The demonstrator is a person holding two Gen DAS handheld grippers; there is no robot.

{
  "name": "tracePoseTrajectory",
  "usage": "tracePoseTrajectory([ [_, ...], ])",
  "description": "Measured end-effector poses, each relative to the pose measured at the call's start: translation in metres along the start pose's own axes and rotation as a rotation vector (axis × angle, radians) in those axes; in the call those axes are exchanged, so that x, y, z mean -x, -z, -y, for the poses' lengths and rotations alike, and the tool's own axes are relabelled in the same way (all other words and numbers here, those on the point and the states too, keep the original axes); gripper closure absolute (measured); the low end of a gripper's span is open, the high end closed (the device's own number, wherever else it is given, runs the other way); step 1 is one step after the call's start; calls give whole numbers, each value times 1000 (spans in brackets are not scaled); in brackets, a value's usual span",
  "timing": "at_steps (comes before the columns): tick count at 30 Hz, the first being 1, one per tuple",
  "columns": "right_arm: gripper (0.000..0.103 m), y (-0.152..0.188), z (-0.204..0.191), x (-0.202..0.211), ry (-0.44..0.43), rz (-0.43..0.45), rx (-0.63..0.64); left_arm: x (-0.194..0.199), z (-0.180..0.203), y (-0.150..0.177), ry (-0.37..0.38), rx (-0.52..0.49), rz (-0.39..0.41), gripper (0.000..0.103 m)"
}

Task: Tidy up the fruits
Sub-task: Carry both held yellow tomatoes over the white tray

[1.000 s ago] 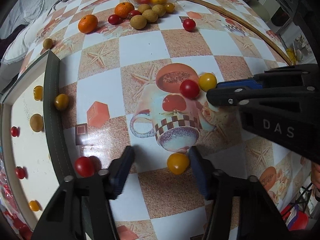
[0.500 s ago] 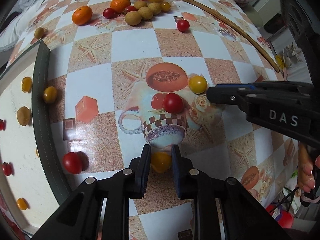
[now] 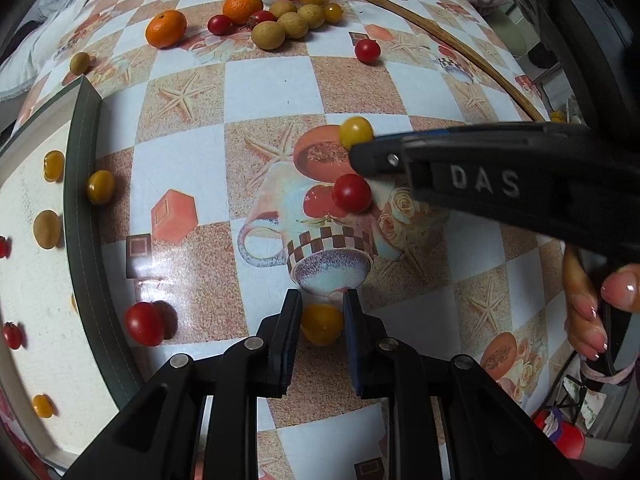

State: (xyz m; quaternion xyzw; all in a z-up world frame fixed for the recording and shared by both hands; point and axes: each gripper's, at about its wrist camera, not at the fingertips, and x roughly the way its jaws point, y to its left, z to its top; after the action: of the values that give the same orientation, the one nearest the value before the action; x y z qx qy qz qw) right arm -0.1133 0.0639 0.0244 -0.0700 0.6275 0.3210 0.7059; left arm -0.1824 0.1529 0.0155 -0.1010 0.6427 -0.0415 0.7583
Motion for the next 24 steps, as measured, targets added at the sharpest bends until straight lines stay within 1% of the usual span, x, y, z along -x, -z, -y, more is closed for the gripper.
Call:
tracePoseTrajectory([
  [1, 77, -2, -1, 0, -4, 9, 0, 0, -1, 0, 3, 2, 0, 80],
  [2, 72, -4, -1, 0, -1, 16, 1, 0, -1, 0, 4, 2, 0, 80],
  [3, 63, -5, -2, 1, 5, 25, 2, 0, -1, 0, 3, -1, 0, 80],
  [4, 59, -7, -3, 1, 11, 33, 3, 0, 0, 0, -1, -5, 0, 80],
  [7, 59, -12, -4, -2, 0, 35, -5, 0, 2, 0, -17, -12, 1, 80],
  [9, 60, -15, -8, -4, 15, 28, 8, -1, 3, 0, -16, -11, 3, 80],
  [11, 67, -15, -11, -4, 43, 22, 25, -1, 3, 0, -13, -7, 4, 80],
  [13, 80, -12, -11, -4, 66, 17, 30, -1, 4, -1, -10, -6, 4, 80],
  [16, 80, -7, -10, -2, 97, 7, 36, -1, 6, 0, -10, -10, 5, 80],
  [18, 80, -4, -3, 2, 93, 12, -5, -1, 5, 0, -5, -10, 4, 80],
  [21, 80, 3, 17, 12, 40, 12, -134, -1, 4, 0, 7, -7, 5, 80],
  [24, 80, 12, 26, 19, 15, 13, -203, -1, 3, 0, 9, -14, 6, 80],
])
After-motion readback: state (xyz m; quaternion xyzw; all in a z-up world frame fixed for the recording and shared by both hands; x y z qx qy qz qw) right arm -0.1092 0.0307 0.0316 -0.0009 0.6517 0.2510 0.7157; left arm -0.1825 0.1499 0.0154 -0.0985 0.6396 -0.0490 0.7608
